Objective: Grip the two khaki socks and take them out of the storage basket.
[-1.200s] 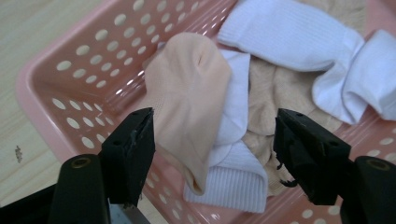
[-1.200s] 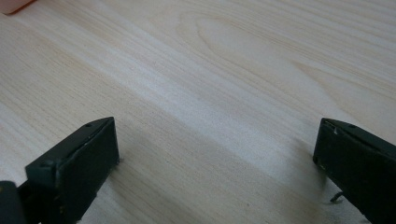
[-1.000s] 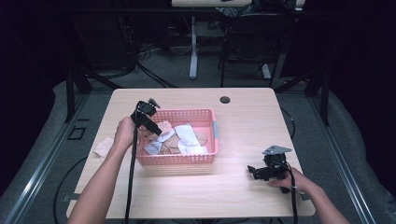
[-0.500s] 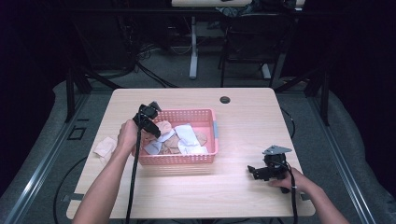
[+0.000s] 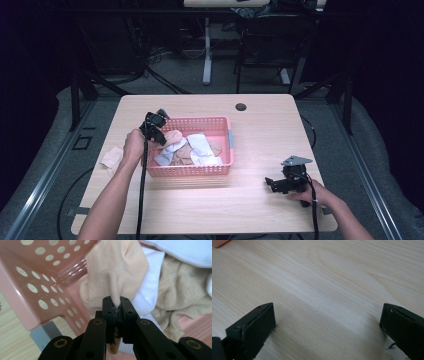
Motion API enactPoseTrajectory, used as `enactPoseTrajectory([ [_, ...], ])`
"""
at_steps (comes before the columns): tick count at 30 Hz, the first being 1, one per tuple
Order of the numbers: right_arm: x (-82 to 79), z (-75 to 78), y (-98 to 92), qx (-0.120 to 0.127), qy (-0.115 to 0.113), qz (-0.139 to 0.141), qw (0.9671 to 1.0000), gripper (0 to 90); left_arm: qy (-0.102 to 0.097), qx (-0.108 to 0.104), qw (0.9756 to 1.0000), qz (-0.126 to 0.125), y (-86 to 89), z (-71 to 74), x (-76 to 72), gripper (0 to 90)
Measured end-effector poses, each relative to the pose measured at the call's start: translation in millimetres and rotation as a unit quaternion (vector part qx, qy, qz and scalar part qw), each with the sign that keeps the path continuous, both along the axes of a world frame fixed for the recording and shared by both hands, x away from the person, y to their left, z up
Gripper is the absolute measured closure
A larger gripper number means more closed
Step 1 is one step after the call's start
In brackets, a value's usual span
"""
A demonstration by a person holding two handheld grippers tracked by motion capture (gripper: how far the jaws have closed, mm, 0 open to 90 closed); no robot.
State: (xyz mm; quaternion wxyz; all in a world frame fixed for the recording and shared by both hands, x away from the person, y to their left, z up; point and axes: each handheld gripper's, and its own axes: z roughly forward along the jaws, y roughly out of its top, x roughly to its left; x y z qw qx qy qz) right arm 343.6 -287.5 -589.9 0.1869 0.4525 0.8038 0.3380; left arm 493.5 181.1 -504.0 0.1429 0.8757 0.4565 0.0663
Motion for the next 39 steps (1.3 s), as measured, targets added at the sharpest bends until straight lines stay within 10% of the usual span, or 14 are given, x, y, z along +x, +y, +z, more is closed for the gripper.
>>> enactPoseTrajectory([
  [39,-0.3,-0.1,0.1,0.000,-0.001,-0.001,1.0000,0.0,-0.045,-0.039,0.9973,-0.042,15.8,90.7,-28.6,84.1],
])
